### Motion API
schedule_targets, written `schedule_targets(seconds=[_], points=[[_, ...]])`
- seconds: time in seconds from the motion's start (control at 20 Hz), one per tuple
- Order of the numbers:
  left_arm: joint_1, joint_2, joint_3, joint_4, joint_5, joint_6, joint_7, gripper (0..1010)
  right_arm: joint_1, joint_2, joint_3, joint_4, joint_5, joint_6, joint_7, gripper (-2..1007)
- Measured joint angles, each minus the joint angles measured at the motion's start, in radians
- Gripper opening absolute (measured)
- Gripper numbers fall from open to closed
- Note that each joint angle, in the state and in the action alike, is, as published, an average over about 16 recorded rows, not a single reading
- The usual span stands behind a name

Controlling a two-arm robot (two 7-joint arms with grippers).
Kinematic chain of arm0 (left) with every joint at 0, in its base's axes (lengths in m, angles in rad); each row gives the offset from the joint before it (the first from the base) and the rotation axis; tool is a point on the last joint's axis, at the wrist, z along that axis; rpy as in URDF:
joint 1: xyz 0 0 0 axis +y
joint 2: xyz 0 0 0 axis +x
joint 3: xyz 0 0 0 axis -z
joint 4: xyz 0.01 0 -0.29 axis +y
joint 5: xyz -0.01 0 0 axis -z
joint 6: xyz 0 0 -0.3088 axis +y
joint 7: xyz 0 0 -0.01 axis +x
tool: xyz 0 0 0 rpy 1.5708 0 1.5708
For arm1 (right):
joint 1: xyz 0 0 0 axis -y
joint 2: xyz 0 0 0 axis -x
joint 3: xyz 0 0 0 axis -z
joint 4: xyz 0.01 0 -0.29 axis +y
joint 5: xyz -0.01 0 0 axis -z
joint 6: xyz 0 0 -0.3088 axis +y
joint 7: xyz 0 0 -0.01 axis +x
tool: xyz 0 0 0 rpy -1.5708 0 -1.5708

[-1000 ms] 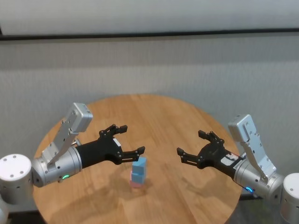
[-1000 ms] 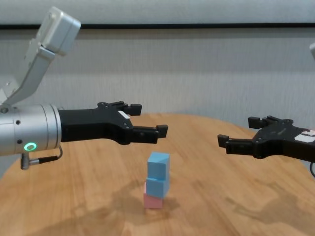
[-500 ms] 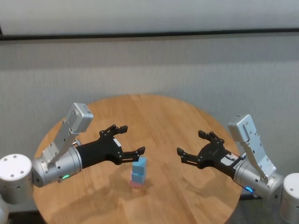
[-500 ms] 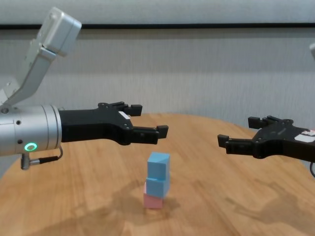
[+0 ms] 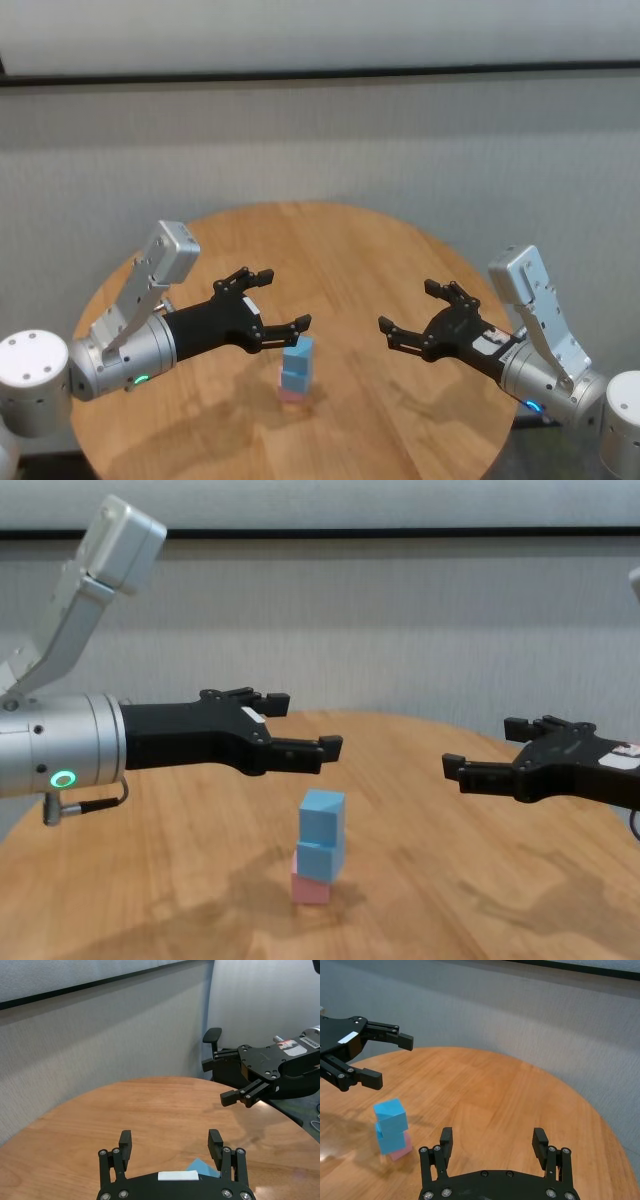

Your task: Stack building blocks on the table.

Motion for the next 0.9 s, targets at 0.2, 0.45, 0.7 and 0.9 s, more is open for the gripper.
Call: schedule_targets(seconds=[0.2, 0.45, 0.7, 0.9], points=[[0.0, 0.0, 0.0, 0.0, 0.0, 0.0, 0.0, 999, 0.0, 0.0, 0.0, 0.0, 0.0, 0.0, 0.0, 1001], [0.0, 0.0, 0.0, 0.001, 0.0, 0.0, 0.0, 999, 0.0, 0.0, 0.0, 0.0, 0.0, 0.0, 0.0, 1001], [-0.001, 0.0, 0.001, 0.001, 0.0, 0.0, 0.0, 999, 0.0, 0.0, 0.0, 0.0, 0.0, 0.0, 0.0, 1001], [-0.001, 0.0, 0.001, 0.001, 0.0, 0.0, 0.0, 999, 0.0, 0.0, 0.0, 0.0, 0.0, 0.0, 0.0, 1001]])
